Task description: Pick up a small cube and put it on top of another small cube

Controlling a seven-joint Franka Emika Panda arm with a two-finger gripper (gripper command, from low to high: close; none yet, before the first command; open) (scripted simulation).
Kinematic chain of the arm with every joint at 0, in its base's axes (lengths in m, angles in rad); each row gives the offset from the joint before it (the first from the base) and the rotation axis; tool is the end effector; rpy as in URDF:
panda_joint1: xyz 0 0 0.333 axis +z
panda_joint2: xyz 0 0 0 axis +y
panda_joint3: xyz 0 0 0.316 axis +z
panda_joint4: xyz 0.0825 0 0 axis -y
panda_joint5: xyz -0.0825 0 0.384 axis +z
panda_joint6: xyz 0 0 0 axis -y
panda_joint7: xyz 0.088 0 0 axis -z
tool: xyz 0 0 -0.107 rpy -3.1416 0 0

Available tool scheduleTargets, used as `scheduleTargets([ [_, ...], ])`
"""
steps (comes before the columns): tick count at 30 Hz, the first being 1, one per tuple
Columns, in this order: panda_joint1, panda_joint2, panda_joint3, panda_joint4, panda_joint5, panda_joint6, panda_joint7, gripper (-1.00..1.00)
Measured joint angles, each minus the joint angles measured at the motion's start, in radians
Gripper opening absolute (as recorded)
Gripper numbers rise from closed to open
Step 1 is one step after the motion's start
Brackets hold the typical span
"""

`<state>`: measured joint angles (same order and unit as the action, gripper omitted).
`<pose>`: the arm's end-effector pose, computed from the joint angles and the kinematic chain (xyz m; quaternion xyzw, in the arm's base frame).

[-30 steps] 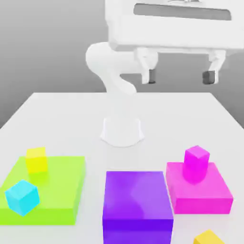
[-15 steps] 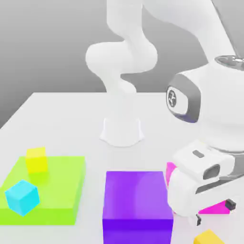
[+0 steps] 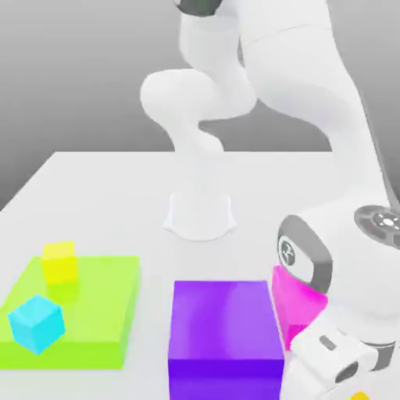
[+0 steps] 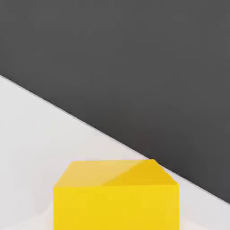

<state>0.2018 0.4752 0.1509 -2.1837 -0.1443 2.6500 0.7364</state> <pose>0.5206 0.1980 0.1697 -0.9907 0.1360 0.0002 0.0004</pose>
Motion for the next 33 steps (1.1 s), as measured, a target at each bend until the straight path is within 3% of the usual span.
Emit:
scheduleTargets([
  [8,0.002,-0.284,0.1,-0.193,0.021,-0.094,-0.218,-1.0],
  [13,0.039,-0.47,0.162,-0.335,0.095,-0.13,-0.431,-1.0],
  [23,0.244,-0.843,0.121,-0.617,0.287,-0.213,-0.89,-1.0],
  [29,0.26,-0.723,0.136,-0.686,0.286,-0.024,-0.93,-1.0],
  [30,0.26,-0.695,0.136,-0.691,0.277,0.008,-0.924,1.0],
  [33,0.26,-0.695,0.136,-0.691,0.277,0.008,-0.924,1.0],
])
